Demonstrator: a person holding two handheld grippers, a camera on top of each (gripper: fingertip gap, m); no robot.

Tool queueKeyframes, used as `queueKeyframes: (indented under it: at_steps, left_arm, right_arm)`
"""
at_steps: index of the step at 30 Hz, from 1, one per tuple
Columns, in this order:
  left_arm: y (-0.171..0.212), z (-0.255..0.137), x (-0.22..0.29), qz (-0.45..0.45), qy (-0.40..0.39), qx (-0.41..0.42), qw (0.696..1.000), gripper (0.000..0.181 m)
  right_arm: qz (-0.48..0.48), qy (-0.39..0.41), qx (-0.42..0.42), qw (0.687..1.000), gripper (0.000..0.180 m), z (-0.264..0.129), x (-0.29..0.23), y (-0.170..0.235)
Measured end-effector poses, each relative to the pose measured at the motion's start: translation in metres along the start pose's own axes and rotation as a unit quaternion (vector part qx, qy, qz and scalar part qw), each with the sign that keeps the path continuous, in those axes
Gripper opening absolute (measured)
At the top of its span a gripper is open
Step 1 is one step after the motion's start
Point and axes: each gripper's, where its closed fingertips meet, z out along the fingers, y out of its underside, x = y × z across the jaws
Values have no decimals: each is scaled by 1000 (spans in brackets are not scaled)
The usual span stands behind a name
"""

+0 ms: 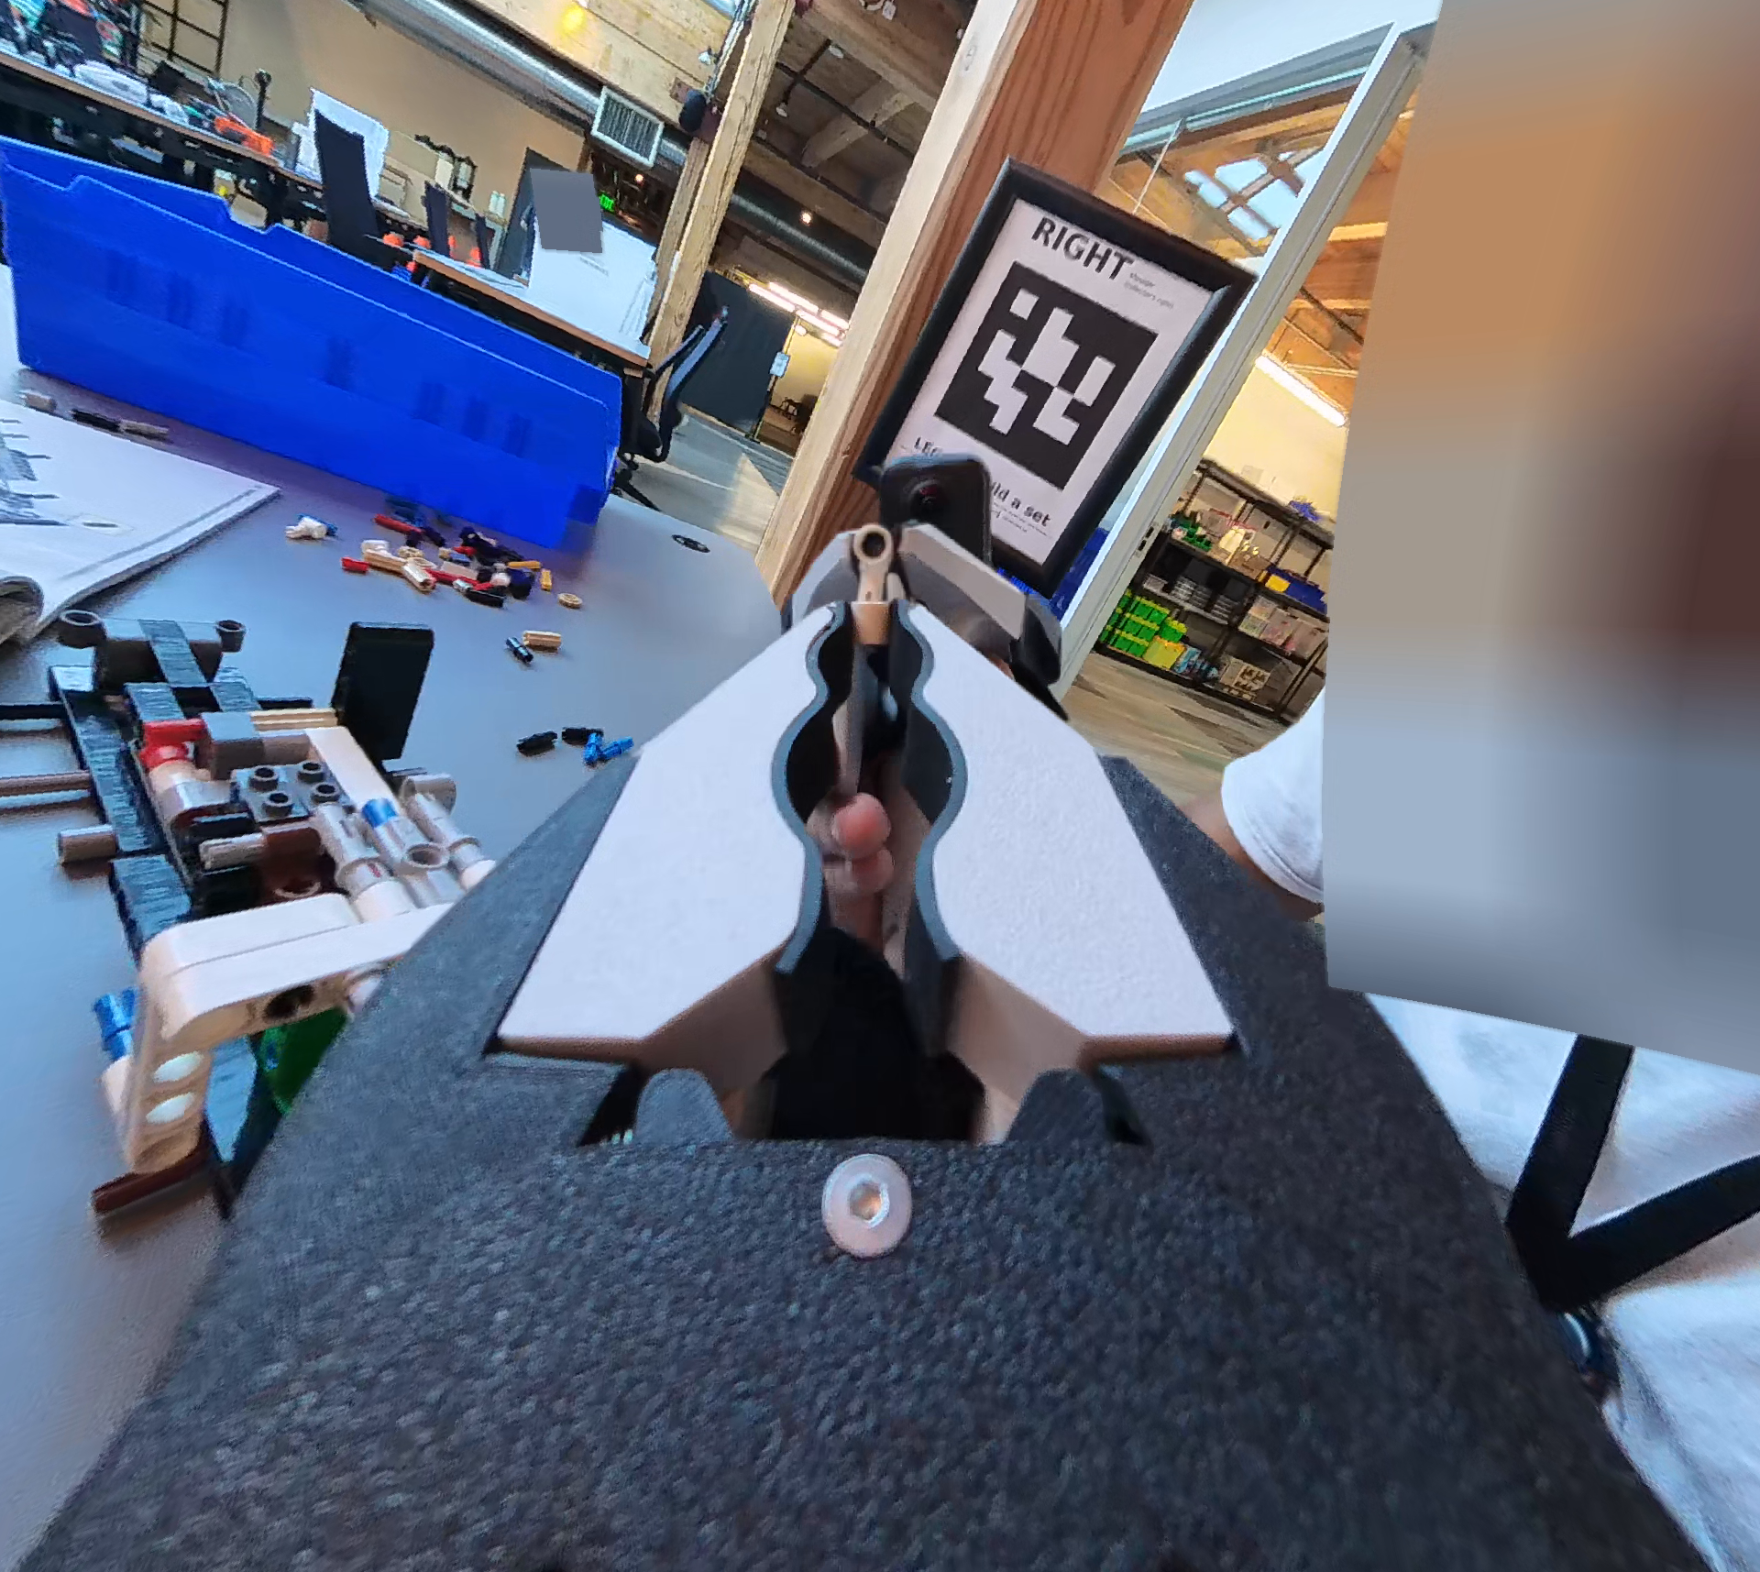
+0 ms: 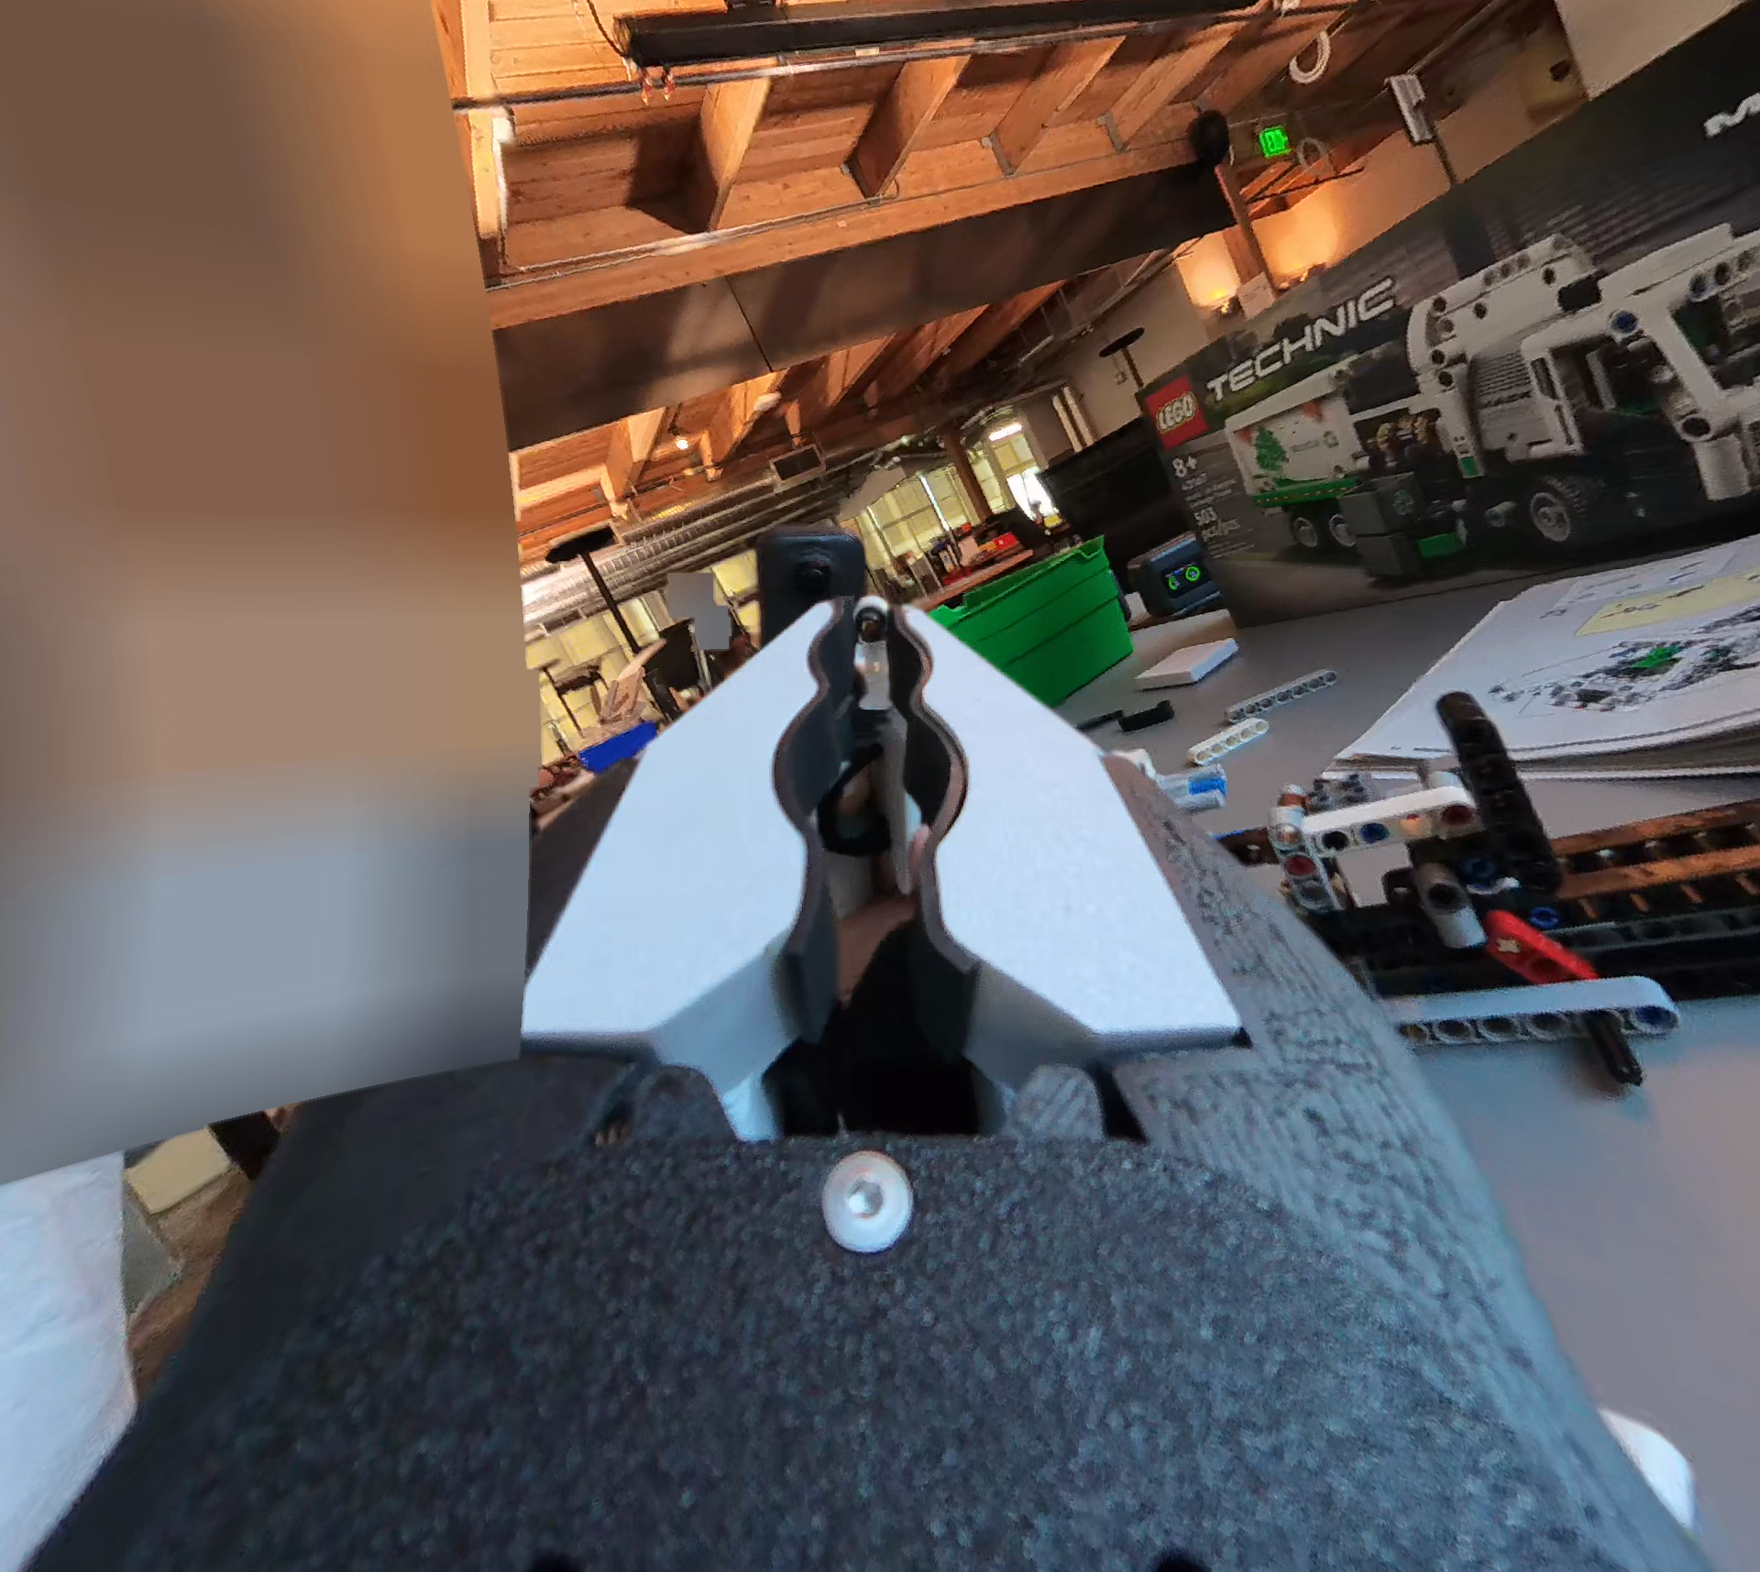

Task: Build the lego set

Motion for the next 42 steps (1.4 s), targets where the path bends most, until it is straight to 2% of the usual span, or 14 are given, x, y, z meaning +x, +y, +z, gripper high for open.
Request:
queueKeyframes:
  at_steps: [18, 25, 42]
  left_arm:
    - [-3, -3, -7, -33, 3, 12, 999, 3]
    - [-4, -2, -5, -29, 8, 17, 999, 3]
    - [-6, 0, -3, -30, 17, 25, 999, 3]
  right_arm:
    - [50, -3, 8, 999, 5, 3, 5, 2]
    - [135, -26, 47, 989, 5, 3, 4, 0]
    - [103, -8, 40, 994, 6, 3, 3, 0]
